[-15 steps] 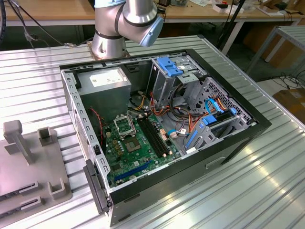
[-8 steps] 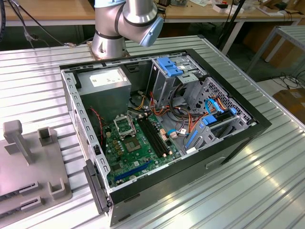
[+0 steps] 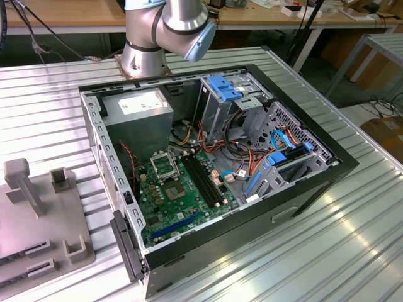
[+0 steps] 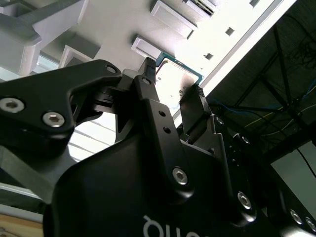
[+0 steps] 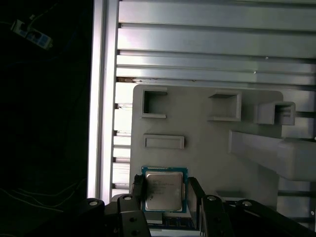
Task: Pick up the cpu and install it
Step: 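Pick up the cpu and move it towards the insertion slot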
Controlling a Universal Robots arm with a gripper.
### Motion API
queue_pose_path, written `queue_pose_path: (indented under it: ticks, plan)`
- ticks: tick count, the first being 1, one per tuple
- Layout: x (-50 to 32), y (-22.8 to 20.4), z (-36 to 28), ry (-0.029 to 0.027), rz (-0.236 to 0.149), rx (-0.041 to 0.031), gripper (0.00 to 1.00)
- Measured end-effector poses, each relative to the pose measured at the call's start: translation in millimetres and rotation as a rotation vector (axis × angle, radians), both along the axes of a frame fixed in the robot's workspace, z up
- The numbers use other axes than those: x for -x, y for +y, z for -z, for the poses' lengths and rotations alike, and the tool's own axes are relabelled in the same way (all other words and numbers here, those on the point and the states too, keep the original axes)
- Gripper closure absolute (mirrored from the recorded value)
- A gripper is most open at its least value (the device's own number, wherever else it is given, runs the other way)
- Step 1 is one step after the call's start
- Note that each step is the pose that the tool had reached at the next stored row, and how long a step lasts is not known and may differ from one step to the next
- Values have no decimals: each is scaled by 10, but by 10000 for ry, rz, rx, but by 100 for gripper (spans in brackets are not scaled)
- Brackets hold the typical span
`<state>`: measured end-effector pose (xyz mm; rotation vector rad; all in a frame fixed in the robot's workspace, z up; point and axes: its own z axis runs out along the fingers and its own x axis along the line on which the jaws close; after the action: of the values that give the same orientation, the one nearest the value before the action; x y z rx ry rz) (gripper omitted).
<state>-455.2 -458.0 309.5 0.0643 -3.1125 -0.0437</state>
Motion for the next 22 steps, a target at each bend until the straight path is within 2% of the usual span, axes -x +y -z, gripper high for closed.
queue_pose_path:
  ticks: [14,21,22]
  plan:
    - [0,0,-25,1,0,0,55]
    - [0,0,-50,1,0,0,55]
    - [0,0,-74,1,0,1,55]
